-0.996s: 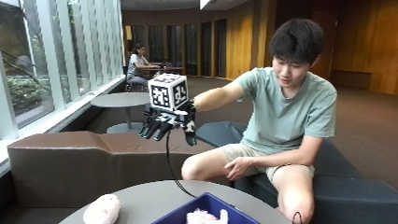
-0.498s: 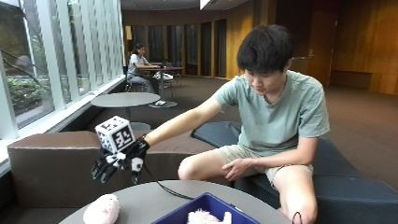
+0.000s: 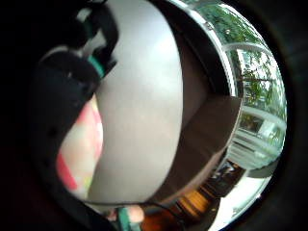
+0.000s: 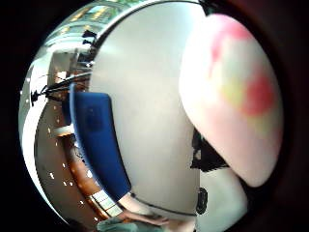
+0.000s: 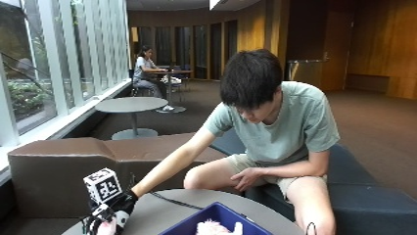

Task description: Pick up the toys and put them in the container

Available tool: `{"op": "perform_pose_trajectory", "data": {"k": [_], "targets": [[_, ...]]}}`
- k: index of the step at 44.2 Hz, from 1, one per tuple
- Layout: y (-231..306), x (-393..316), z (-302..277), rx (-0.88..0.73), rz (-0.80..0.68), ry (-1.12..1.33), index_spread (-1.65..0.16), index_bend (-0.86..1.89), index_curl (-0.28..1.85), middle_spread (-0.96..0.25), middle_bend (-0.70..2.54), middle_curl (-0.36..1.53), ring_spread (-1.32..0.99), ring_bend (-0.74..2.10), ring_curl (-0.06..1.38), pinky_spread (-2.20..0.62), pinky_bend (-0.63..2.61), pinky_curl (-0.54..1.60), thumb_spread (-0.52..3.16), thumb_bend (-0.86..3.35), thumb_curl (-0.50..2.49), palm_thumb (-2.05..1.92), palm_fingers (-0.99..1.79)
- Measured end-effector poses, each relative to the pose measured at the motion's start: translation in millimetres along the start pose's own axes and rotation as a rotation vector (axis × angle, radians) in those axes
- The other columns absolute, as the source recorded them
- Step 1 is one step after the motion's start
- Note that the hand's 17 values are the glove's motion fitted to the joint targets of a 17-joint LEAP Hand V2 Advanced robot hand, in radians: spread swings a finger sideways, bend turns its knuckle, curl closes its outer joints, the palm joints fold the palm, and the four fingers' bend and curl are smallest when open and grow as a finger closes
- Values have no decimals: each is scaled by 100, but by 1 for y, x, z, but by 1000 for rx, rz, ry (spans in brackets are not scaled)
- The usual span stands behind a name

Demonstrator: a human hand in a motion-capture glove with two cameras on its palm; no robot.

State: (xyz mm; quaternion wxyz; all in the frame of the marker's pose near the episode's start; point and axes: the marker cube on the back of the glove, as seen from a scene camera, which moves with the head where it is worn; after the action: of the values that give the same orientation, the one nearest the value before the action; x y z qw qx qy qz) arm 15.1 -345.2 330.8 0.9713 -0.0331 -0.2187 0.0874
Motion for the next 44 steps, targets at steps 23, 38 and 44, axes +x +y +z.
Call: {"op": "perform_pose_trajectory", "data": {"k": [23,38,44], "targets": [[88,-57,-190,64,-133,27,-39,42,45,-30,88,54,-36,128,69,-33,113,46,94,22,78,77,104],[168,-246,-314,251,-370,19,-46,59,67,-36,104,71,-38,136,74,-35,119,53,65,18,93,75,91],[177,-305,-301,218,-431,99,-48,63,76,-37,107,77,-38,140,76,-35,123,55,57,15,98,72,86]]}}
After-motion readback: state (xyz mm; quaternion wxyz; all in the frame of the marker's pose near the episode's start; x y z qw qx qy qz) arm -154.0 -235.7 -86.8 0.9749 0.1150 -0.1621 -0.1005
